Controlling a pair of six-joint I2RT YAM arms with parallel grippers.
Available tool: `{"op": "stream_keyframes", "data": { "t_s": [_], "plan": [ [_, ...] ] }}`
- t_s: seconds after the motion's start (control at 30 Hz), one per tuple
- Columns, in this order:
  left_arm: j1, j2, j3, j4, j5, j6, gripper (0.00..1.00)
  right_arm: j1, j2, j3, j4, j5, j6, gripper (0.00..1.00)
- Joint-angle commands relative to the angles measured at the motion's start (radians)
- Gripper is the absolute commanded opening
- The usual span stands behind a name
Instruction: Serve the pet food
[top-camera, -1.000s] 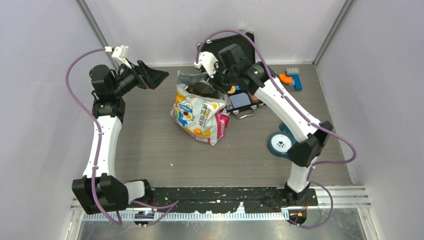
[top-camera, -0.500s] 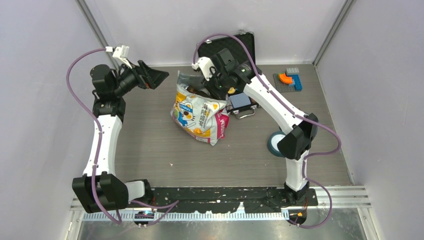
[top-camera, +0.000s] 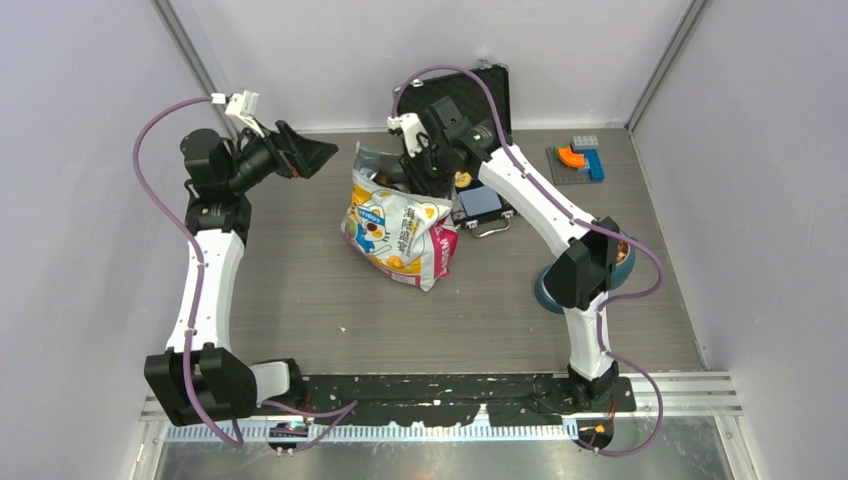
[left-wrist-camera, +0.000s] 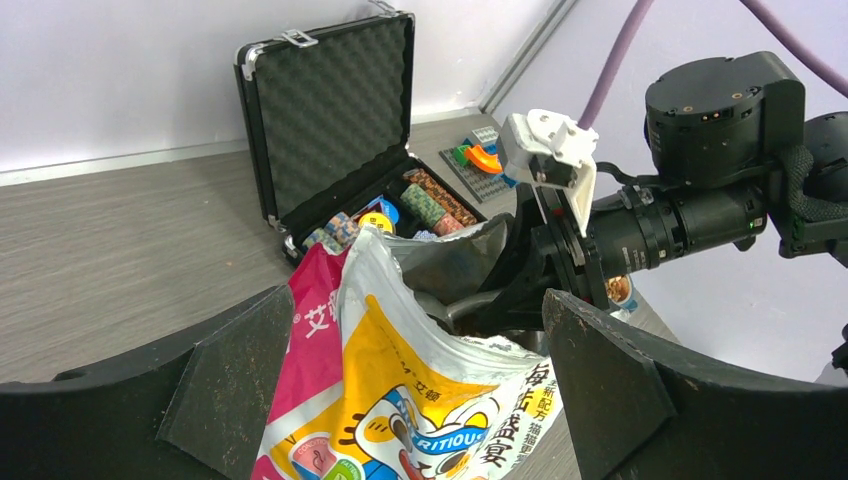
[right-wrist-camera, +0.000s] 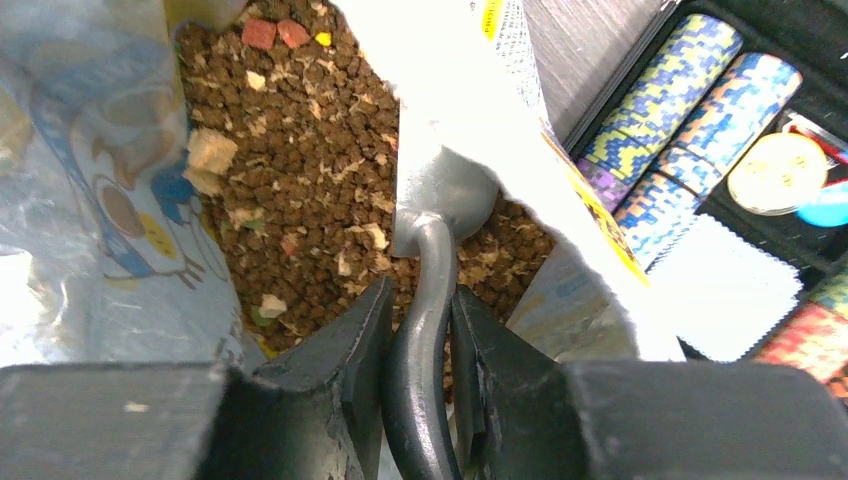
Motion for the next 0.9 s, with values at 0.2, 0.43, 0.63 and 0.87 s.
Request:
{"op": "stream_keyframes", "data": {
  "t_s": [0.2,0.43,0.63,0.87],
  "plan": [
    [0.006,-0.012,0.010,0.033,0.011,-0.013,0.99,-0.033,-0.063,-0.105,0.190,-0.369,0.379,0.05],
    [0.007,-0.017,0.008,0.040,0.011,-0.019,0.99,-0.075,-0.148,-0.196,0.325,-0.389,0.510,0.05],
    [0.005,-0.014,0.003,0.064,0.013,-0.040,0.99,-0.095,-0.217,-0.260,0.348,-0.339,0.540,0.05],
    [0.006,-0.037,0.002,0.050,0.013,-0.024,0.99,-0.153,-0.343,-0.419,0.527,-0.383,0.643,0.05]
  ]
}}
